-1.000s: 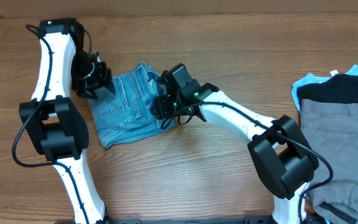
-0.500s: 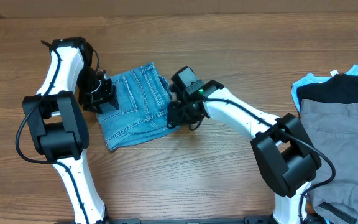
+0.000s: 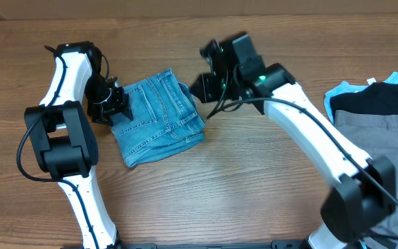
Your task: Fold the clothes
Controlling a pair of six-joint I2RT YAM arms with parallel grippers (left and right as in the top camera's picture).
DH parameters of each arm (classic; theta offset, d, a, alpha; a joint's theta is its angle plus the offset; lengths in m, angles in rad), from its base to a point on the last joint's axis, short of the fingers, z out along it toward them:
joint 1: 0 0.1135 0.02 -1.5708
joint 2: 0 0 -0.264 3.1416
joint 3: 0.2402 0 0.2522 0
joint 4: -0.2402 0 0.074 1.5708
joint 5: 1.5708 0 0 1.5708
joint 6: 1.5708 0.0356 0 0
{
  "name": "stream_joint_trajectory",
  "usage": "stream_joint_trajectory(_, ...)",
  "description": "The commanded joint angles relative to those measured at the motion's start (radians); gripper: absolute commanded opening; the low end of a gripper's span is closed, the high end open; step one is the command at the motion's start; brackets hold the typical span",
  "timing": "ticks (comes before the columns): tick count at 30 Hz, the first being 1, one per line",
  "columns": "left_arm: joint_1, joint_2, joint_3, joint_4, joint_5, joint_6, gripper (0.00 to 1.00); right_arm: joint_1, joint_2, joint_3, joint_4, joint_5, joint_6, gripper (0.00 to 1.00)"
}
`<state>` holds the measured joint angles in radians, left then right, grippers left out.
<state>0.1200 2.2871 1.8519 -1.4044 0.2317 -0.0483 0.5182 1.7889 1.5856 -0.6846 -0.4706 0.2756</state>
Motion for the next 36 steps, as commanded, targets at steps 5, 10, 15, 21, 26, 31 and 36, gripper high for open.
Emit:
stream_joint_trajectory(5,-0.001,-0.019,-0.005,0.010,0.039,0.007,0.66,0.071,0.146,-0.093,0.075,0.061,0.061,0.09)
stream_joint_trajectory(10,0.000,-0.019,0.009,0.002,0.040,0.008,0.67,0.074,0.318,-0.143,0.100,0.081,0.148,0.06)
stream_joint_trajectory(15,-0.001,-0.028,0.115,-0.092,0.061,0.024,0.67,0.034,0.420,-0.147,0.000,0.089,0.297,0.04)
stream_joint_trajectory(21,-0.021,-0.098,0.284,-0.210,0.121,0.063,0.70,0.014,0.400,-0.146,-0.094,0.122,0.343,0.04)
stream_joint_trajectory(26,-0.070,-0.200,0.292,-0.241,0.093,0.071,0.70,0.012,0.341,-0.146,-0.178,0.214,0.354,0.04)
stream_joint_trajectory(31,-0.141,-0.265,0.292,-0.273,0.039,0.040,0.70,0.010,0.192,-0.145,-0.220,0.246,0.279,0.04)
stream_joint_trajectory(36,-0.236,-0.268,0.237,-0.284,-0.033,-0.047,0.68,0.010,-0.022,-0.146,-0.207,0.247,0.217,0.04)
